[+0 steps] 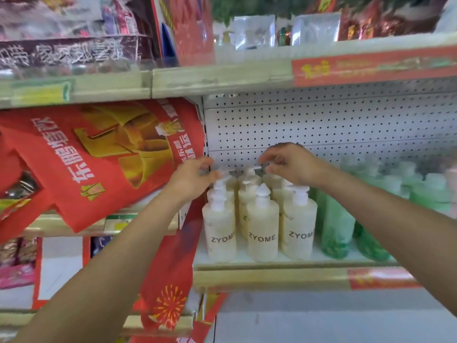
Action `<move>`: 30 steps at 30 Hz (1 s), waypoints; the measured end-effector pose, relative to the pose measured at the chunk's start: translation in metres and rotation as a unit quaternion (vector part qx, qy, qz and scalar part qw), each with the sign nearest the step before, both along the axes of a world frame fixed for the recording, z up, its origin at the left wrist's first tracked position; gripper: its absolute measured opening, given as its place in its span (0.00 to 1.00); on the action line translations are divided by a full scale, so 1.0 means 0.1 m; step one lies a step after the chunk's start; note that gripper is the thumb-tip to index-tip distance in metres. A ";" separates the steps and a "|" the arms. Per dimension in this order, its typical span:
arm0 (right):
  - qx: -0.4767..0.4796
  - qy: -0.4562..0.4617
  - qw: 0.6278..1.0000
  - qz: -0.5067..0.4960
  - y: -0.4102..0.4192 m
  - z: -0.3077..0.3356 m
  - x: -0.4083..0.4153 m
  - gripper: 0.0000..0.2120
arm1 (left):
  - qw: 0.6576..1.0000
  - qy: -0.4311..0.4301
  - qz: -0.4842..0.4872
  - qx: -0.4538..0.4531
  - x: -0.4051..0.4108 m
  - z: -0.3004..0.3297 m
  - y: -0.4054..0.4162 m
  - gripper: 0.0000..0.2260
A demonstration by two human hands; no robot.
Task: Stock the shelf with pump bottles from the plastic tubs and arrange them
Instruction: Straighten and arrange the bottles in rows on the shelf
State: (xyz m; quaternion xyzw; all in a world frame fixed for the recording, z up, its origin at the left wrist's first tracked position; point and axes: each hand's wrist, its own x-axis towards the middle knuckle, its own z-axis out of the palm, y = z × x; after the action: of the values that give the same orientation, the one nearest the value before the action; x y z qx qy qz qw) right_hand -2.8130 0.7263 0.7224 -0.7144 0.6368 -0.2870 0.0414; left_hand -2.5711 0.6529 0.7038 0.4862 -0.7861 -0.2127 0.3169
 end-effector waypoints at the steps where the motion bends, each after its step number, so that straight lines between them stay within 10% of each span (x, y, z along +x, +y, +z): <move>1: 0.018 0.012 1.000 0.007 -0.10 0.01 0.01 0.11 | 0.999 -0.030 -0.004 0.025 -0.03 0.01 -0.08 0.22; 5: 0.115 0.062 0.991 0.025 -0.38 -0.03 0.06 0.14 | 0.982 -0.168 -0.010 0.091 -0.14 -0.03 -0.34 0.21; 14: 0.185 0.007 0.982 0.022 -0.53 -0.04 0.13 0.19 | 0.990 -0.118 -0.037 0.073 -0.21 -0.14 -0.52 0.06; 30: 0.157 0.025 0.987 -0.015 -0.55 -0.09 0.21 0.15 | 0.990 -0.100 -0.037 0.097 -0.29 -0.16 -0.56 0.24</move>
State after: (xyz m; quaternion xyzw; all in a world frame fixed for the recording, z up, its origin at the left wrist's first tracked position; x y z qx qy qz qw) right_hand -2.7916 0.6713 0.7130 -0.6963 0.6855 -0.1660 0.1332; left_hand -2.5998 0.5971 0.6881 0.5043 -0.8068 -0.2495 0.1800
